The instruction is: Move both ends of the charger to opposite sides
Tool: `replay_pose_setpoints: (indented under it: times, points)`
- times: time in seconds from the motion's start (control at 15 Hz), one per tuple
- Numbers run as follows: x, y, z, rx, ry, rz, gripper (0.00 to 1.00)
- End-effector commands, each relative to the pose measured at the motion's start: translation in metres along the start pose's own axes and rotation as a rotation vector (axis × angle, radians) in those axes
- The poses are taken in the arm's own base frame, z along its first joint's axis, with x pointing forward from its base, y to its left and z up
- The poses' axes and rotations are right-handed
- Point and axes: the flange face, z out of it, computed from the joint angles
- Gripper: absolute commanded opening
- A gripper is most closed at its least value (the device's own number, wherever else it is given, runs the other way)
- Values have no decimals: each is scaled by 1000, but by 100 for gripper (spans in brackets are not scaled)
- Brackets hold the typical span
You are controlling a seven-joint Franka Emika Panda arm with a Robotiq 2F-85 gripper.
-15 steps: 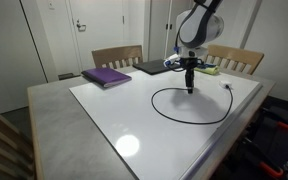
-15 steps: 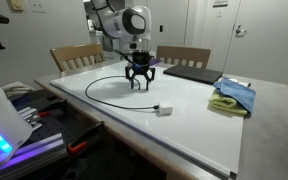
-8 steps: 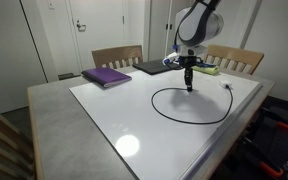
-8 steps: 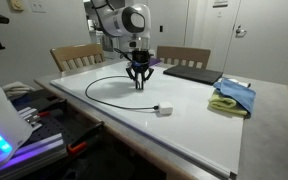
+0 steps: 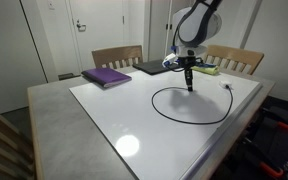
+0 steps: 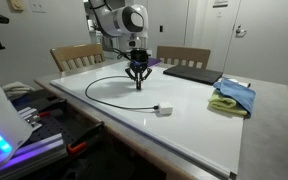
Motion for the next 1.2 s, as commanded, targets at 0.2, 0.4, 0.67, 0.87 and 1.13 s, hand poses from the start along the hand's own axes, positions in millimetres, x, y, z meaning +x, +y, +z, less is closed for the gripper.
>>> replay_pose_setpoints:
  times: [0.2,0.4,0.67,0.87,1.13]
  points:
    - [-5,4,3,38,133,-210,2]
    - [-1,7,3,47,129,-186,9]
    - [-4,7,2,50,129,-222,2]
    - [-16,8,-11,92,61,-346,2]
    - [-38,12,-26,130,7,-556,2]
